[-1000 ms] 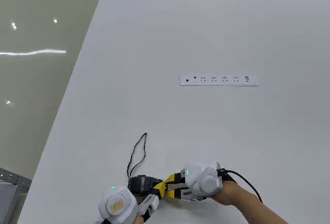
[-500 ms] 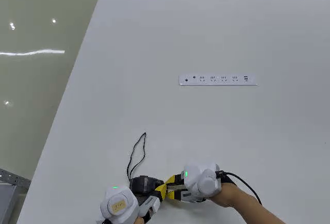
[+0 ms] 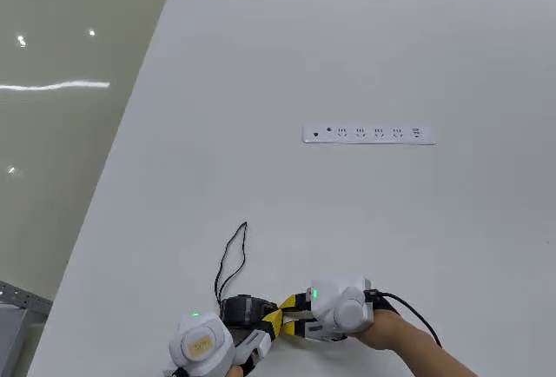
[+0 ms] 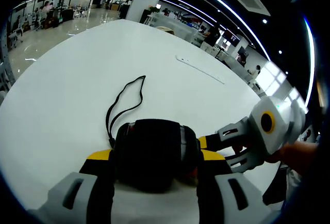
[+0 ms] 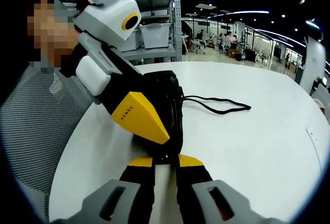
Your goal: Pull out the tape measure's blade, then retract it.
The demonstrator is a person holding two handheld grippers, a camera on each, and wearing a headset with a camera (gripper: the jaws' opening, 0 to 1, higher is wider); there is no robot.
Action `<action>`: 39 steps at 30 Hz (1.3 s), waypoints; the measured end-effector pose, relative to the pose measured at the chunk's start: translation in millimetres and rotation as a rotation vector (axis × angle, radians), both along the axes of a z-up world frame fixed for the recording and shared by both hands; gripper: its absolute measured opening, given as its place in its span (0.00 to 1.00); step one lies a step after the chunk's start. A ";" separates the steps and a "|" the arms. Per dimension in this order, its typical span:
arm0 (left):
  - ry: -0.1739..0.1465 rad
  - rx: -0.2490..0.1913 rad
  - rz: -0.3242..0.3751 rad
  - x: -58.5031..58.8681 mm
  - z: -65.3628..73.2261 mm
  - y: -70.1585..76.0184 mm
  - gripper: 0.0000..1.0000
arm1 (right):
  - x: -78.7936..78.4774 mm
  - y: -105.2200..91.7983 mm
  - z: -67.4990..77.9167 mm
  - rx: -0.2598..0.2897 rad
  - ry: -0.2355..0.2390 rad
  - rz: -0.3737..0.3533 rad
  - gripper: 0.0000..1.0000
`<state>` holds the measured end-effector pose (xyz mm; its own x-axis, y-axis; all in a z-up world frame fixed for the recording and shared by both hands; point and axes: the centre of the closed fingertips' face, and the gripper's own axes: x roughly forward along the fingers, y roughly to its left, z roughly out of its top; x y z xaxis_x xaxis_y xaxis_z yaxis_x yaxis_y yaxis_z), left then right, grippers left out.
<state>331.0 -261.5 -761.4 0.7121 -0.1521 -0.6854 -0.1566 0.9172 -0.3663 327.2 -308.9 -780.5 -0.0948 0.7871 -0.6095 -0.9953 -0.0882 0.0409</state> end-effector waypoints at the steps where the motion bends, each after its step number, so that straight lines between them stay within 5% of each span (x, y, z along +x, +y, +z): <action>1: -0.001 0.000 0.000 0.1 0.0 -0.1 0.62 | -0.2 0.1 0.0 -0.001 0.001 -0.002 0.14; 16: 0.012 -0.007 -0.043 -3.1 1.2 -7.5 0.69 | 4.9 -1.7 8.6 0.012 0.016 -0.065 0.21; 33: -0.035 0.055 -0.193 -4.3 25.2 -6.1 0.78 | 2.6 -12.9 24.2 0.000 0.010 -0.127 0.36; 39: -0.068 0.094 -0.306 -4.6 32.7 -12.4 0.81 | -0.8 -20.0 32.7 -0.009 0.002 -0.159 0.42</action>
<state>326.4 -273.9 -728.7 0.6878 -0.3042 -0.6591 0.1534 0.9484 -0.2776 326.4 -328.9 -747.7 0.0290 0.7871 -0.6162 -0.9966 0.0704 0.0431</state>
